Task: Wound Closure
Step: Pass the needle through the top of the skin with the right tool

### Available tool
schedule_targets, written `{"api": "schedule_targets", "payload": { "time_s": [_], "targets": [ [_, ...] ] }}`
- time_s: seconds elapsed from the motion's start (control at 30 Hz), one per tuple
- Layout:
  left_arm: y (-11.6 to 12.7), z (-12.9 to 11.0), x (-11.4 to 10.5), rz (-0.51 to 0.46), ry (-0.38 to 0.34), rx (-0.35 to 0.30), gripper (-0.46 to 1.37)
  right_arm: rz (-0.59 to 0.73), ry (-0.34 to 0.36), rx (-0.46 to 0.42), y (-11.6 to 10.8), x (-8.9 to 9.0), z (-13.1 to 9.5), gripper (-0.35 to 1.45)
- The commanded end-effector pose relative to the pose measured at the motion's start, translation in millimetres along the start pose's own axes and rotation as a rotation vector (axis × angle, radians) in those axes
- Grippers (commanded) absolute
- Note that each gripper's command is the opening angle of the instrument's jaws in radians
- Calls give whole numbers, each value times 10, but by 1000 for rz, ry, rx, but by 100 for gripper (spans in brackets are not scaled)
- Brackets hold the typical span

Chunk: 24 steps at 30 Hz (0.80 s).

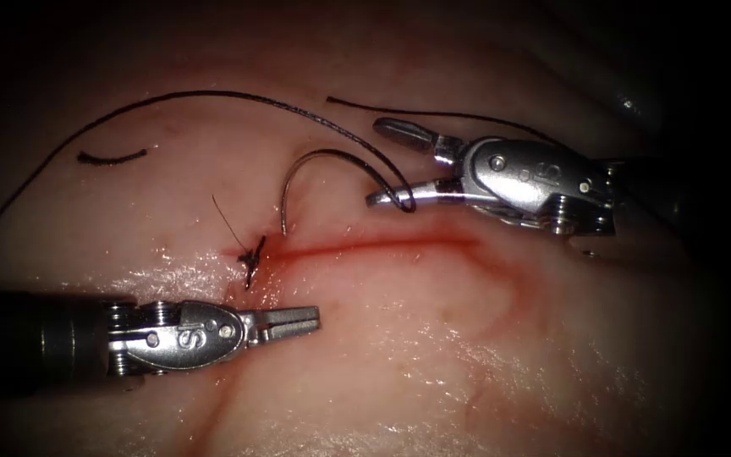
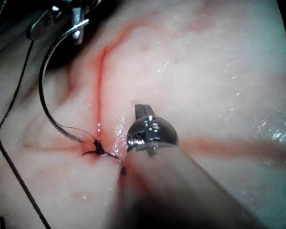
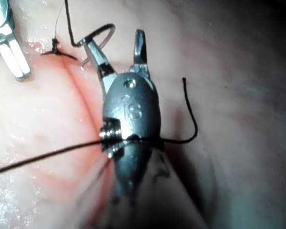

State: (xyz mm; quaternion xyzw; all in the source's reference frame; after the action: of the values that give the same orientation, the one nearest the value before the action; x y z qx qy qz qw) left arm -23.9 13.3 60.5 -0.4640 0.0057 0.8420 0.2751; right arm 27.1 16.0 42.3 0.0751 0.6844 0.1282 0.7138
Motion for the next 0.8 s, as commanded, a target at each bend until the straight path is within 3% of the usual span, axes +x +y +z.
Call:
{"api": "schedule_targets", "payload": {
  "time_s": [0.03, 0.27, 0.57, 0.8],
  "targets": [
    [0, 0, 1, 5, -3, 0, -35, -12, 16, 12, 2, -4, 1, 103],
    [3, -1, 3, 20, -11, 7, -35, -68, 52, 54, 3, -20, 14, 104],
    [6, -3, 5, 25, -15, 9, -35, -173, 96, 90, 13, -27, 36, 103],
    [6, -3, 4, 25, -16, 10, -35, -247, 186, 108, 16, -31, 40, 94]
  ]
}}
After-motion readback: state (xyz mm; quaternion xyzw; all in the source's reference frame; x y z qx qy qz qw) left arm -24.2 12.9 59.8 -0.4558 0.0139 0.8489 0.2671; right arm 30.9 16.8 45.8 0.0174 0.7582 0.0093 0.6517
